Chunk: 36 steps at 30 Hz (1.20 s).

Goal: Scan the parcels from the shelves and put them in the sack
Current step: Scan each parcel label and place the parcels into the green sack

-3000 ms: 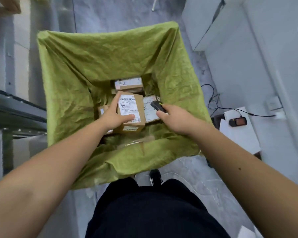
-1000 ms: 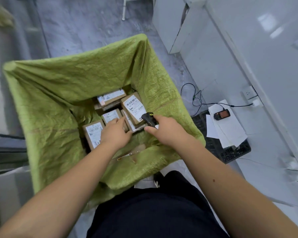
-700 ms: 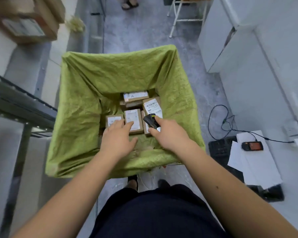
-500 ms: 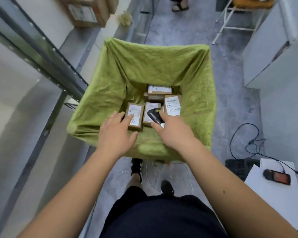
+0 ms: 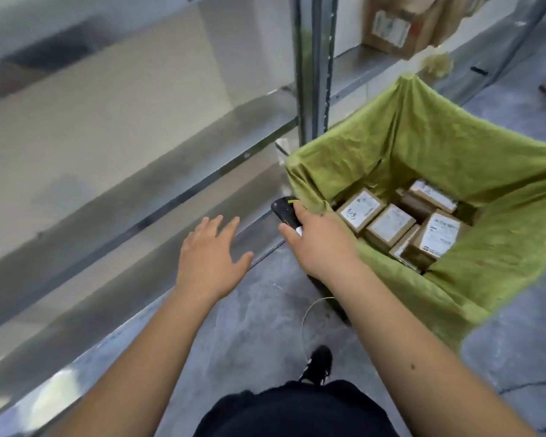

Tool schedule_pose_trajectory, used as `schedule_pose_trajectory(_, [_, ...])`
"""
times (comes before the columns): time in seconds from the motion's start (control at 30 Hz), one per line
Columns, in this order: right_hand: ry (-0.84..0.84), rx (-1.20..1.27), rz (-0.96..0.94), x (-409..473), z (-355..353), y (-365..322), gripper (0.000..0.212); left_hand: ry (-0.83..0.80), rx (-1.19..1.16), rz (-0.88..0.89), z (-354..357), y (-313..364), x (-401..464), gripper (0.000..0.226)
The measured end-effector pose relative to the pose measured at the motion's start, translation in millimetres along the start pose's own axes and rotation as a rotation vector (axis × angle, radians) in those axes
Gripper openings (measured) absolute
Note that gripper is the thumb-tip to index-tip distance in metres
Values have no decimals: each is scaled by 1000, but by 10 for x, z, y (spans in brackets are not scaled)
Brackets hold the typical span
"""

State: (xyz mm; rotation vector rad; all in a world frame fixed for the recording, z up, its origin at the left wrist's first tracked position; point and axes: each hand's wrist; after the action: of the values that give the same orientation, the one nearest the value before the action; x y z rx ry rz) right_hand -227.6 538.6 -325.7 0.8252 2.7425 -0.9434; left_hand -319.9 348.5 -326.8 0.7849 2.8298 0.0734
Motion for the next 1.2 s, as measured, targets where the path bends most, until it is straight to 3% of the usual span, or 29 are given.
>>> schedule_pose_trajectory(0.3, [-138,-183,-328,-709,883,-1366,65,110,-34,-325,-87,-1383,-1405,82])
schedule_pose_trajectory(0.53, [-171,-228,-515,-1537,1395,-2426,62,229,-74,-461,-377,-2334,-2554,85])
schedule_pose_trajectory(0.8, [-39,-273,-682,-2072,1048,-3319,49,369,-48,-417,-1074,-2885,-3098,87])
schedule_pose_trajectory(1.2, [135,-272,-822,-1891,554,-4534,39,615,22,-430,-2239,-3698,-2889,85])
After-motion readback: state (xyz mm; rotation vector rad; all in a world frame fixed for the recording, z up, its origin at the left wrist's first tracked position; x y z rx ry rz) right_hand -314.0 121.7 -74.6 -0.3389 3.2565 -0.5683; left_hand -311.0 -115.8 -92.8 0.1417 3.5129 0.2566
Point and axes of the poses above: each hand's wrist, its own x-axis towards the middle knuckle, its own z-axis out of the palm, y = z × x, and after that the axes turned 1 degree about x, right-handed
